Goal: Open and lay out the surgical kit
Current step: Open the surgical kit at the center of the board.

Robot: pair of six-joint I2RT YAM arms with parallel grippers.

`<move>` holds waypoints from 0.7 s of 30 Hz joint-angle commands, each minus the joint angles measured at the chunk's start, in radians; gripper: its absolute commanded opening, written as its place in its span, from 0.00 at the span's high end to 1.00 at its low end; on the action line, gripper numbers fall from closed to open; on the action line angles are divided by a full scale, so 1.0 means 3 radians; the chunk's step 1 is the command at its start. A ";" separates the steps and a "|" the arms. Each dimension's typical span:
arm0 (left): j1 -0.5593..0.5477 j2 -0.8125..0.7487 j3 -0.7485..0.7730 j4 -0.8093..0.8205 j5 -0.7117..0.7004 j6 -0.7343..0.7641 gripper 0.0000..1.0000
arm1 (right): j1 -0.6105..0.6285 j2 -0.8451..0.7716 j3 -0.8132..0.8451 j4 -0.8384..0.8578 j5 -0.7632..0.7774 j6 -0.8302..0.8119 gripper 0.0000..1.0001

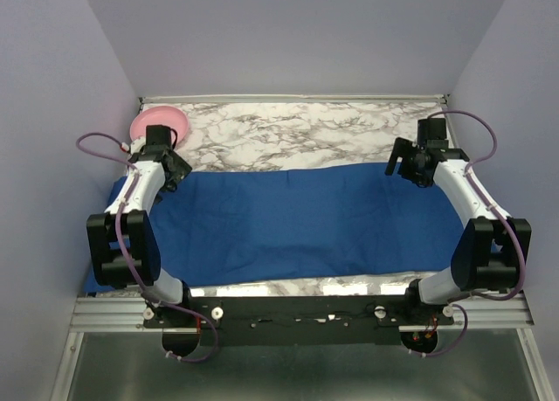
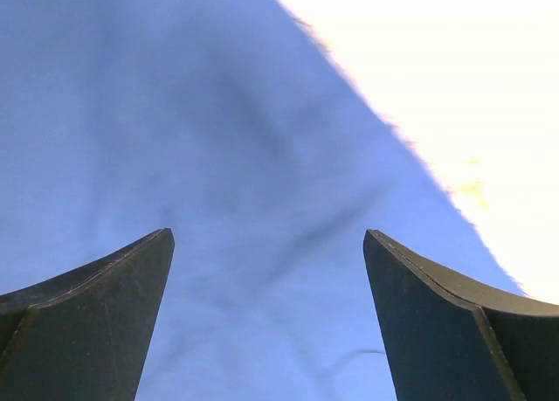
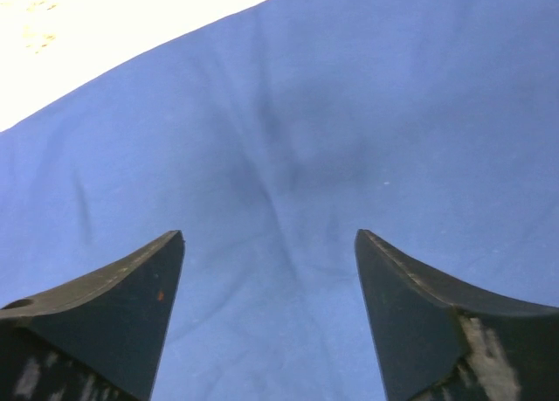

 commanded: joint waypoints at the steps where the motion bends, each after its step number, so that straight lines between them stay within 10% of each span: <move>1: -0.0235 0.0447 0.0515 -0.0179 -0.0186 -0.0140 0.01 | 0.0132 -0.0102 -0.0051 -0.0018 -0.0062 0.0002 0.07; 21: -0.0455 0.1753 0.1774 -0.0778 -0.0441 -0.0063 0.04 | 0.0219 -0.0087 -0.0215 0.0075 -0.0103 -0.0065 0.05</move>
